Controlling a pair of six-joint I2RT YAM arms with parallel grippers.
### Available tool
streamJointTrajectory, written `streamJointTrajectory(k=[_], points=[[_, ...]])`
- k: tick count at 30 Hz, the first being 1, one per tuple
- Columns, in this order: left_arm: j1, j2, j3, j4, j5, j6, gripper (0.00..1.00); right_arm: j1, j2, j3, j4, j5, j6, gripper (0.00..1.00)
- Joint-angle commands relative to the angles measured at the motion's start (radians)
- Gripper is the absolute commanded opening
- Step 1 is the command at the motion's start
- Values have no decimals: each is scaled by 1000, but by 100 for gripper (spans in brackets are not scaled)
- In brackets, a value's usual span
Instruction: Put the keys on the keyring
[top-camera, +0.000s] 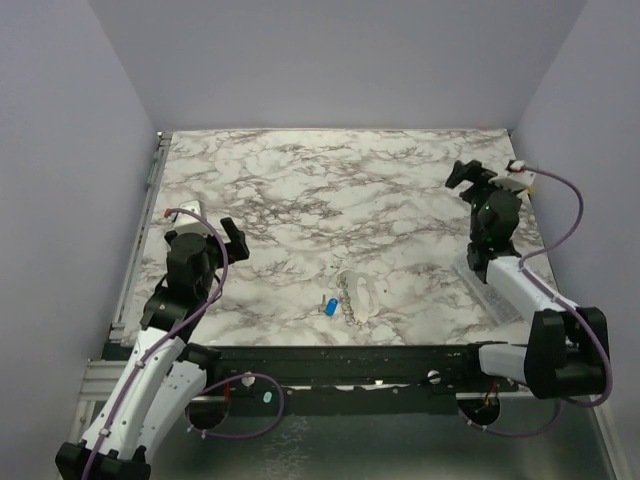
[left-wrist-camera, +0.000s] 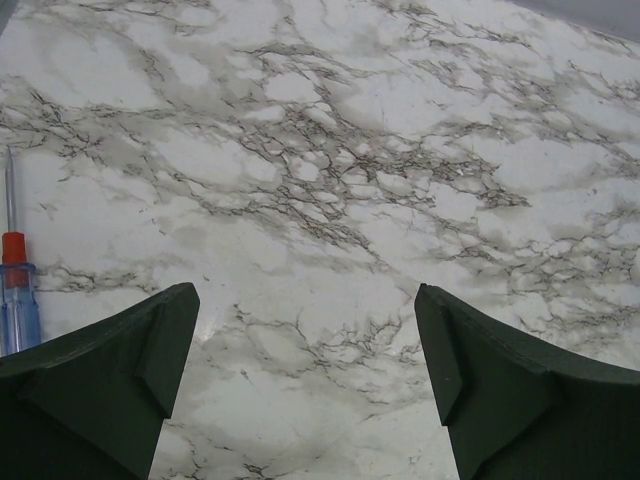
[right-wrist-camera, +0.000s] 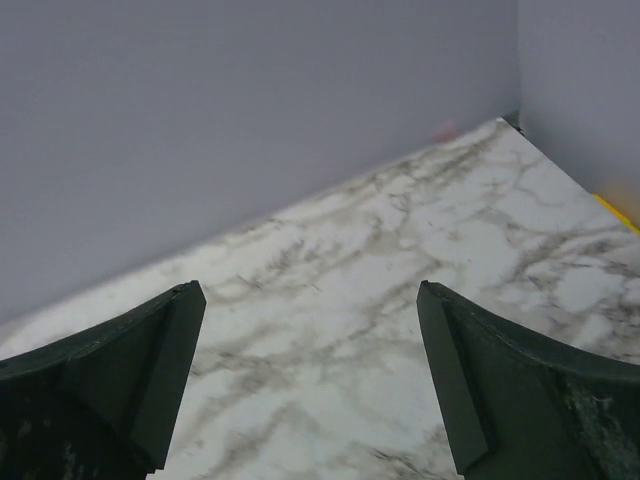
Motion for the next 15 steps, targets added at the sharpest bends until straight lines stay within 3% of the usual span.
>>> streamJointTrajectory(k=[1, 7, 15], points=[[-4, 21, 11, 5, 28, 9, 99, -2, -56, 165, -503, -27, 378, 100], [-4, 42, 23, -14, 24, 10, 99, -1, -22, 171, -530, -396, 333, 100], [-5, 62, 25, -21, 29, 11, 99, 3, 5, 129, -464, -632, 344, 100]])
